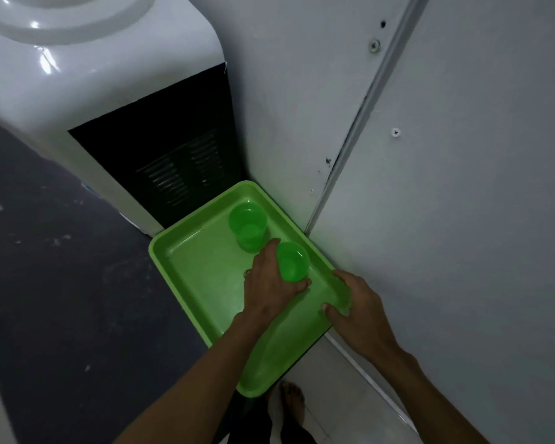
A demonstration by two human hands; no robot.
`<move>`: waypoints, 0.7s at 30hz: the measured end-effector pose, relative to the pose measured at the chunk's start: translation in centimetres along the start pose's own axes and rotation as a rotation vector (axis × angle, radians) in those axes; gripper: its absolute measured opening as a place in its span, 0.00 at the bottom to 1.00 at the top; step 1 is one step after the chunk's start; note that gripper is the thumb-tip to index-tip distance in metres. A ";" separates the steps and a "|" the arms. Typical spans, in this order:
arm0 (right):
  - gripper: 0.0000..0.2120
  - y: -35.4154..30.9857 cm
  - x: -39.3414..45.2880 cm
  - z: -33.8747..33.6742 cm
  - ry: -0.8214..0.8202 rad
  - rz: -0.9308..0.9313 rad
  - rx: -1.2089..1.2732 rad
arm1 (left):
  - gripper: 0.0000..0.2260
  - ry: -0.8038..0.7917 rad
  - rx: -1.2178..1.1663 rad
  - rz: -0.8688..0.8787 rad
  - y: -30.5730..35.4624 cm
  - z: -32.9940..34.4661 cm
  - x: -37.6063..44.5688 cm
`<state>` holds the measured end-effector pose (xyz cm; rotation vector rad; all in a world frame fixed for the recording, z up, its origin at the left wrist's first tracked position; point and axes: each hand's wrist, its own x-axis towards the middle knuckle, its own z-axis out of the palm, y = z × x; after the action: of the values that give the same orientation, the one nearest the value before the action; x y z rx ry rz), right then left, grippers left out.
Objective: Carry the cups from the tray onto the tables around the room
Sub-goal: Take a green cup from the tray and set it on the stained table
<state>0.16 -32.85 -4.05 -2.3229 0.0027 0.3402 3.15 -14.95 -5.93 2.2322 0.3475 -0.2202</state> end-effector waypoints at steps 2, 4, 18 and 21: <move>0.29 0.4 -0.1 -0.1 0.007 0.002 0.009 | 0.44 0.027 -0.011 0.008 0.0 0.2 0.2; 0.29 0.7 -0.2 -0.1 0.020 0.002 0.011 | 0.42 0.056 -0.018 0.023 -0.1 0.4 0.3; 0.21 0.2 -1.7 -1.3 0.100 0.070 0.137 | 0.38 0.135 0.013 0.322 0.7 -0.8 -2.4; 0.13 -0.9 -1.8 -2.0 0.104 0.152 0.261 | 0.35 0.148 0.030 0.434 2.0 -1.8 -3.1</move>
<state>-0.95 -33.76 -1.66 -2.0828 0.2610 0.2766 0.91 -15.32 -2.51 2.2962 -0.0676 0.1726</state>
